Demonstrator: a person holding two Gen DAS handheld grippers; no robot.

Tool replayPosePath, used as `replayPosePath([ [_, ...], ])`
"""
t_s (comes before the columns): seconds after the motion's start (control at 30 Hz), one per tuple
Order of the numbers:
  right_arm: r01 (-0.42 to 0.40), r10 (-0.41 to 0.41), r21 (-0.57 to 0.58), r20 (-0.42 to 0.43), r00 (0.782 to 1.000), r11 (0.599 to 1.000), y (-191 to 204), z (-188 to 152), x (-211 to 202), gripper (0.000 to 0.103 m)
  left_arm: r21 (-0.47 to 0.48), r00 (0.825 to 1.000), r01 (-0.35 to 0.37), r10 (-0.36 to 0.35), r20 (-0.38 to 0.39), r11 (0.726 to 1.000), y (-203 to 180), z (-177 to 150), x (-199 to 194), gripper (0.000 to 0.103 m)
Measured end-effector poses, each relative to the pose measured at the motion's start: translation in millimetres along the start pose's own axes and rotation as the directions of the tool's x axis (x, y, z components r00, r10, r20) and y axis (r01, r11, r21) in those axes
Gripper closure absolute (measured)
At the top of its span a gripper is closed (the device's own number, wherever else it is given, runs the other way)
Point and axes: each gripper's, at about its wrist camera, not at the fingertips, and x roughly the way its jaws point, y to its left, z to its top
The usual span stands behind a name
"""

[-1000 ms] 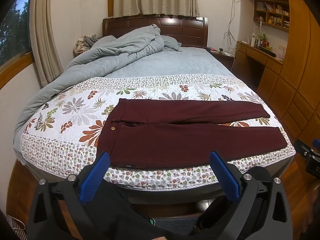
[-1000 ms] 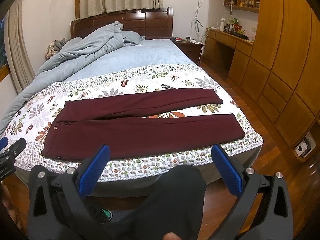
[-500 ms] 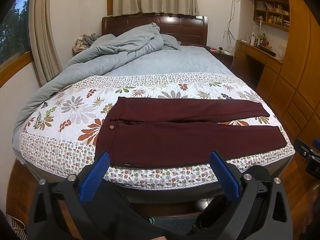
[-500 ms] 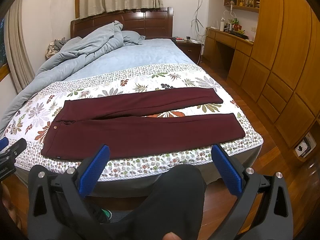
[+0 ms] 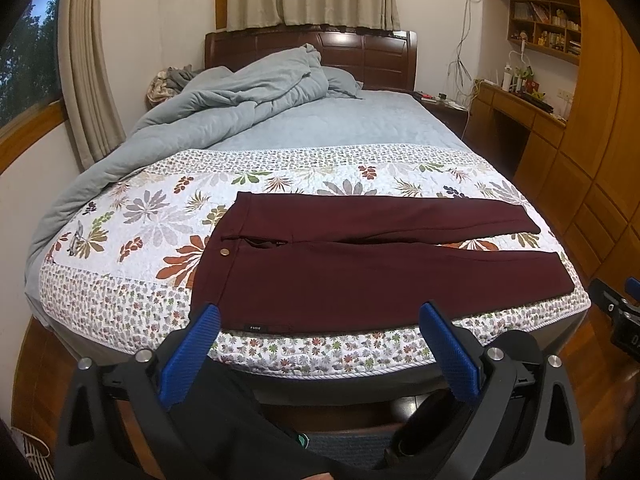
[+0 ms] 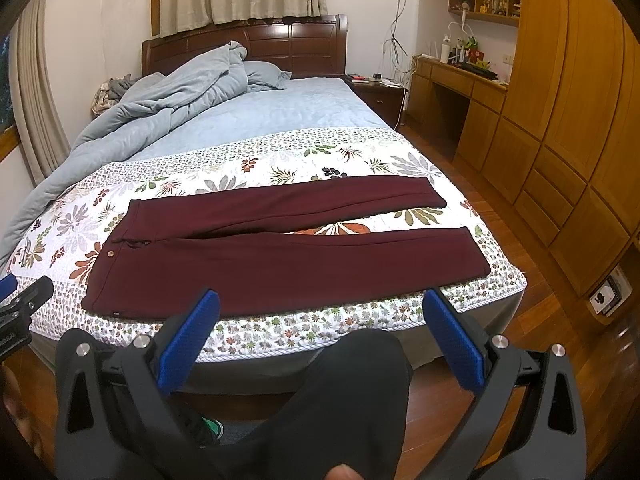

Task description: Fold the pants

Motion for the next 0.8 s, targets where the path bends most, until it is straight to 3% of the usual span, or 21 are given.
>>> replayPosePath([
  [0.8,0.0,0.0,0.0,0.008,1.0,1.0,0.5,-2.1,0.0,0.002,0.002,1.0,-0.002,0.002,-0.004,1.0,-0.3,-1.1,1.0,0.004],
])
